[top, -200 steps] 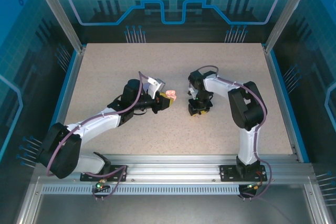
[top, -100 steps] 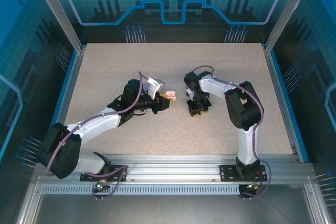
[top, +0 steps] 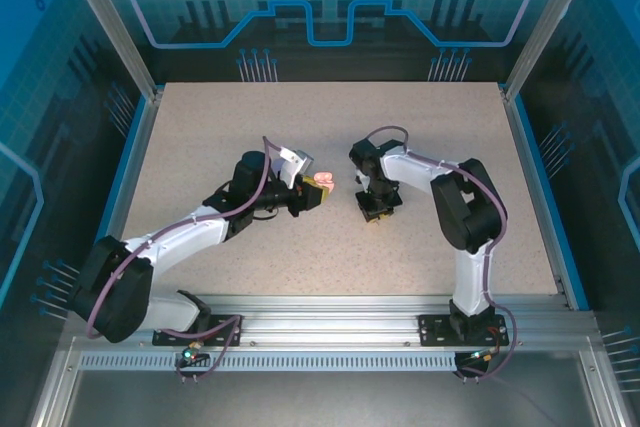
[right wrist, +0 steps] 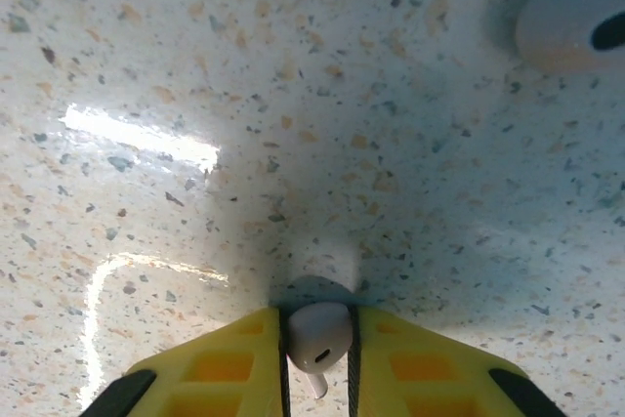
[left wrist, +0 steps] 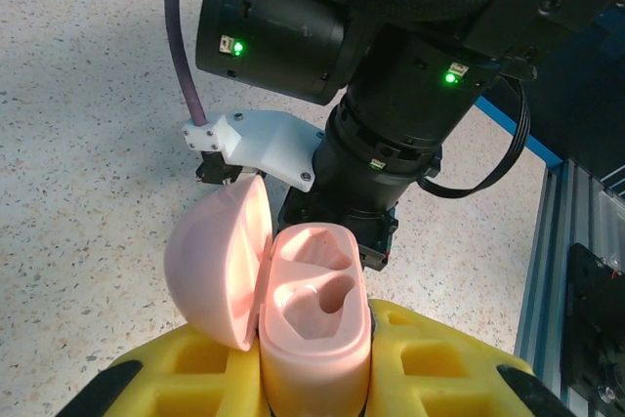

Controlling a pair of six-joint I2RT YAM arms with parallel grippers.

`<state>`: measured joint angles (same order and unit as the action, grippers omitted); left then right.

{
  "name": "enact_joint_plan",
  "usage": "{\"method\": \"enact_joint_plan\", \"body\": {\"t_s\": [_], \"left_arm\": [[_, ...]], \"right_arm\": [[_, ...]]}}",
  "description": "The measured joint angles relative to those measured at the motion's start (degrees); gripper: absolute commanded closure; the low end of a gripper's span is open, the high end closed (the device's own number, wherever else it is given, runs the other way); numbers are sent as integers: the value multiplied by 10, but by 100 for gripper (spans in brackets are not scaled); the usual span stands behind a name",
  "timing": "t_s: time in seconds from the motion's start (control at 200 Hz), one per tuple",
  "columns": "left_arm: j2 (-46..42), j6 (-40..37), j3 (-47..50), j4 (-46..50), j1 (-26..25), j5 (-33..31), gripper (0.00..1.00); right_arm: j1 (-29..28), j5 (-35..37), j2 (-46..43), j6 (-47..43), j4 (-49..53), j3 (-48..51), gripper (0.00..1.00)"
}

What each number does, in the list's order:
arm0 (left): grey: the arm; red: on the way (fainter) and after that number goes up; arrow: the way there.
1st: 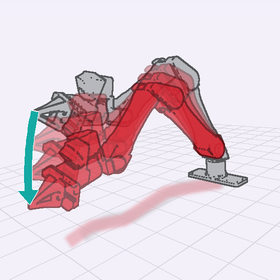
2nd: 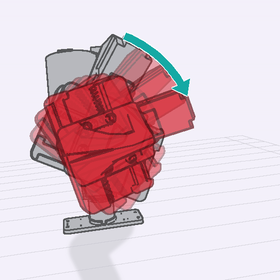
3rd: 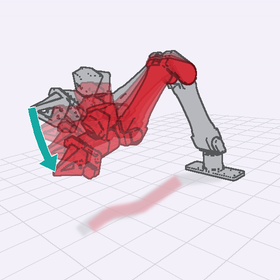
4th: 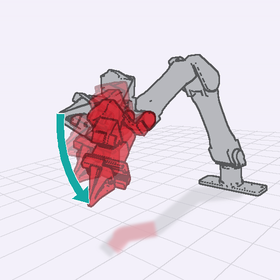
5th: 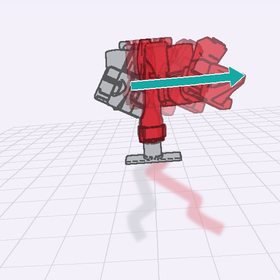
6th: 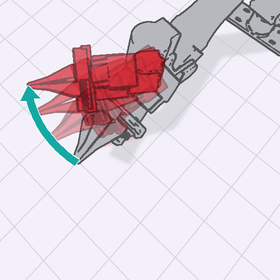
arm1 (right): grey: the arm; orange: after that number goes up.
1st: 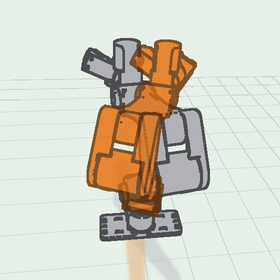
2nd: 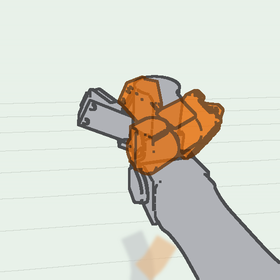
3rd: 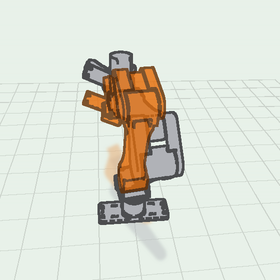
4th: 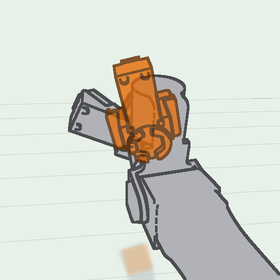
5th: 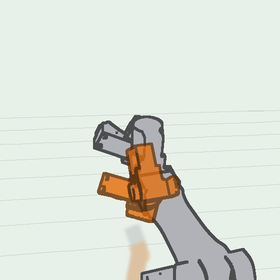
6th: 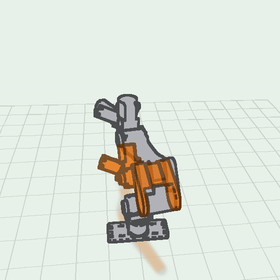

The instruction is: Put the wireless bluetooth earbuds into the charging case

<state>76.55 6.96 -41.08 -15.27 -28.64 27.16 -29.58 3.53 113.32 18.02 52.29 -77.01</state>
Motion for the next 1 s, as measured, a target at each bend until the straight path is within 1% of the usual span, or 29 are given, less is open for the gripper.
{"method": "enact_joint_plan", "body": {"t_s": [0.3,0.525,0.84,1.001], "left_arm": [[-1,0,0,0,0,0,94],[-1,0,0,0,0,0,94],[7,7,0,-5,0,-4,95],[23,31,7,-23,-2,-20,95]], "right_arm": [[27,-23,-52,24,-67,68,81],[52,-45,-112,45,-119,127,81],[63,-92,-198,74,-202,190,81],[64,-120,-247,89,-244,216,81]]}}
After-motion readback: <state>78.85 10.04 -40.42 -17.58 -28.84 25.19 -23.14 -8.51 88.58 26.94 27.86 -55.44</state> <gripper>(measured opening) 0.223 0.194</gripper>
